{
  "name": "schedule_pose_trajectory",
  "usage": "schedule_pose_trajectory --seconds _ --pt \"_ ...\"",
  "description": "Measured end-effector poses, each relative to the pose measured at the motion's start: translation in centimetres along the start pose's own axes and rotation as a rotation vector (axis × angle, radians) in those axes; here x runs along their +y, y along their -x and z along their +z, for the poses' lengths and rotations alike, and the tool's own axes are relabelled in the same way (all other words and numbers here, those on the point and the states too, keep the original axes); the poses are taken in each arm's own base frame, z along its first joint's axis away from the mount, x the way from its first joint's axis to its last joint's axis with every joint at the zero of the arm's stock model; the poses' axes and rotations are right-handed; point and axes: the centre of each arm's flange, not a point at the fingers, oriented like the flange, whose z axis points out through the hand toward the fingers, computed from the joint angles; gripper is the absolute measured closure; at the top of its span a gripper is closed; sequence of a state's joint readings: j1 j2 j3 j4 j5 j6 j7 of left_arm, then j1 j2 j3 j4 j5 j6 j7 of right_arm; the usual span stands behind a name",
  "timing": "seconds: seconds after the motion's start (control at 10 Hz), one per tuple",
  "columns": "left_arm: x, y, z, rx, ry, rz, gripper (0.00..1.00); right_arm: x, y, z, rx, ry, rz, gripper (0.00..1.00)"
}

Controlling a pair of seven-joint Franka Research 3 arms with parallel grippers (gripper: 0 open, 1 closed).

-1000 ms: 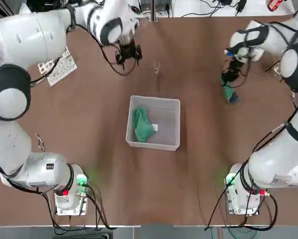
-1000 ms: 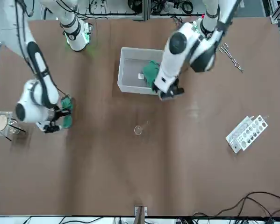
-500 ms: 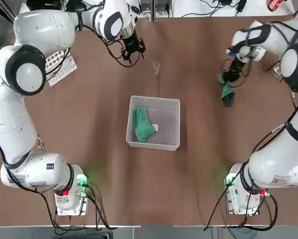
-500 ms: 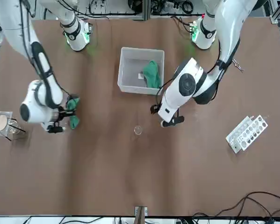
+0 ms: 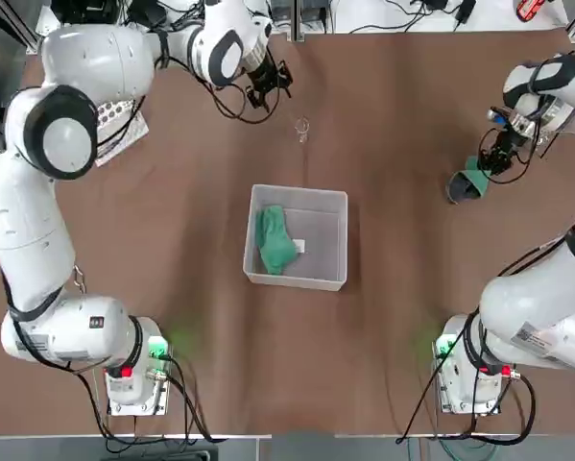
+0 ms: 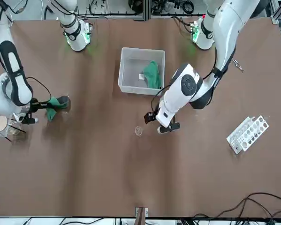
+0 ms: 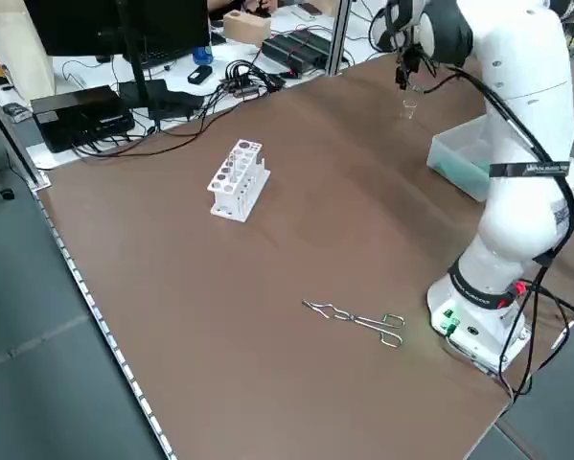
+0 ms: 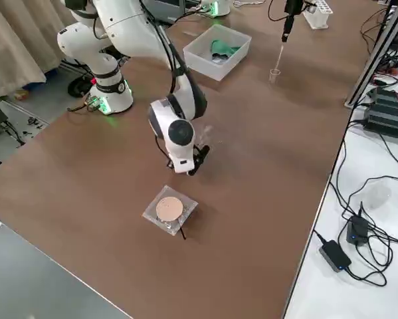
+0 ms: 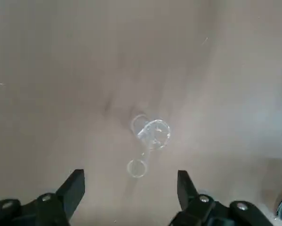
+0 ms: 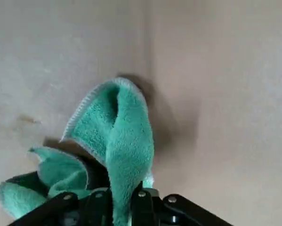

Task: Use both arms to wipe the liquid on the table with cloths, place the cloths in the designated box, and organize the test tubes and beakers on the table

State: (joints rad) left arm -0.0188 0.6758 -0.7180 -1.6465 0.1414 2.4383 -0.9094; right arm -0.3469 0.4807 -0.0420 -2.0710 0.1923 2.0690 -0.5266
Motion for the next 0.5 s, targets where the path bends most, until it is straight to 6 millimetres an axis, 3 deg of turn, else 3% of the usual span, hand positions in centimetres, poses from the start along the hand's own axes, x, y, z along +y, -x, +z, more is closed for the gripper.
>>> schedule_pose_trajectory --seconds 0.2,0.4,0.5 --pt "0.0 -0.5 1.8 -0.016 0.008 -0.002 0.16 -3.0 -0.1 1.3 -0.087 -0.042 0.016 0.91" --pt "-0.1 -1.0 2.1 -0.012 0.010 -0.001 0.20 -7.7 -1.2 2.7 -0.118 -0.100 0.018 0.91" --pt "-0.1 -1.0 2.0 -0.011 0.011 -0.001 0.29 -10.7 -1.9 3.6 -0.122 -0.131 0.018 0.91"
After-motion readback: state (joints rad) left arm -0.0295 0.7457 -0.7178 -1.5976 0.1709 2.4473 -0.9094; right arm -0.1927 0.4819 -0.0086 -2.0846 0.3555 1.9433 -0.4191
